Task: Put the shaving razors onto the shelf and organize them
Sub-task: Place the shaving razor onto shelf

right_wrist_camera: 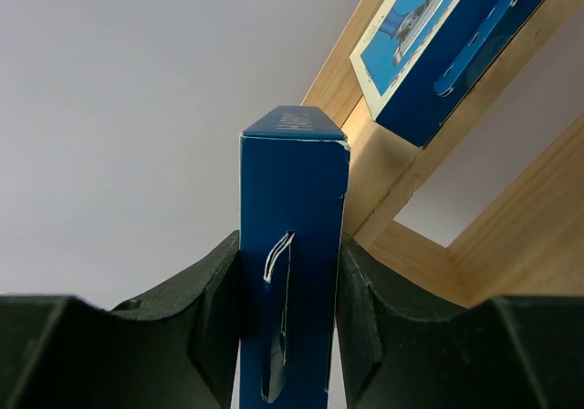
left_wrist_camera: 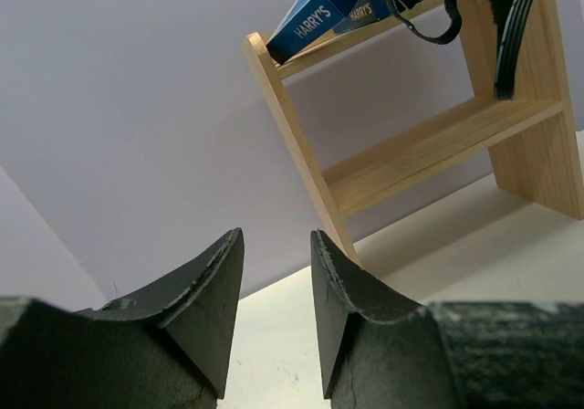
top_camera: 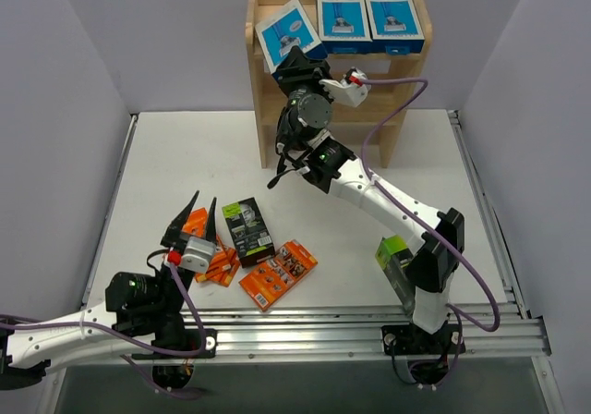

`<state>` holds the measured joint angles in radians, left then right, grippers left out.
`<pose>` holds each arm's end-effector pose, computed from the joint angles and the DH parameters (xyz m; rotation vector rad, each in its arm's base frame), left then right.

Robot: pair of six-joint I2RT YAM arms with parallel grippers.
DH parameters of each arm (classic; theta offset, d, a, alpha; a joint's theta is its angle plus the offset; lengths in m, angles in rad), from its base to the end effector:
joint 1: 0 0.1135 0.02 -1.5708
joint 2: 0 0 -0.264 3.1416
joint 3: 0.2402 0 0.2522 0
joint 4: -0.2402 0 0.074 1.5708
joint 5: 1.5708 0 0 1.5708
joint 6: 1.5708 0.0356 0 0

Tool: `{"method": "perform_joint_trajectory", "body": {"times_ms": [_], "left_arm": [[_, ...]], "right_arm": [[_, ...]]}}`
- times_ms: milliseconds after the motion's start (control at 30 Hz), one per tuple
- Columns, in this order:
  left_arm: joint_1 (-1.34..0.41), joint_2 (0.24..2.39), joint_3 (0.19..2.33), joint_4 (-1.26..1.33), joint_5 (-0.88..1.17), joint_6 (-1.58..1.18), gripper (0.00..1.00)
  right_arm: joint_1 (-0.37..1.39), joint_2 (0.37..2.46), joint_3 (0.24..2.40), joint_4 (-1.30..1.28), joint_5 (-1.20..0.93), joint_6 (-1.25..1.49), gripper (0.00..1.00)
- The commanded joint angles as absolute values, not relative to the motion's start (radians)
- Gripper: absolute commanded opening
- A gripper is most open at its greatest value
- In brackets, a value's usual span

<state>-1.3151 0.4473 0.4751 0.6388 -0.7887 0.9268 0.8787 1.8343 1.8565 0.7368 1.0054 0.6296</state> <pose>0.0505 -0.0933 0.3557 0.4489 1.0260 0.0094 0.2783 0.2887 0.4979 0.8769 0.8814 0.9130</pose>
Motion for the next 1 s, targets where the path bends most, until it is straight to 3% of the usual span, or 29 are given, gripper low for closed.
{"method": "perform_joint_trajectory", "body": {"times_ms": [0,567,967], "left_arm": [[-1.322,0.434,0.469,0.666,-0.775,0.917,0.45],[-1.324,0.445,0.469,0.646,-0.767,0.913,0.45],[-1.324,0.460,0.474,0.626,-0.761,0.904,0.45]], "right_arm": [[0.851,1.842,1.924,0.718,0.939,0.733,0.04],[0.747,1.881,1.950,0.465,0.563,1.009,0.45],[0.723,1.902,2.003,0.423,0.459,1.005,0.58]]}}
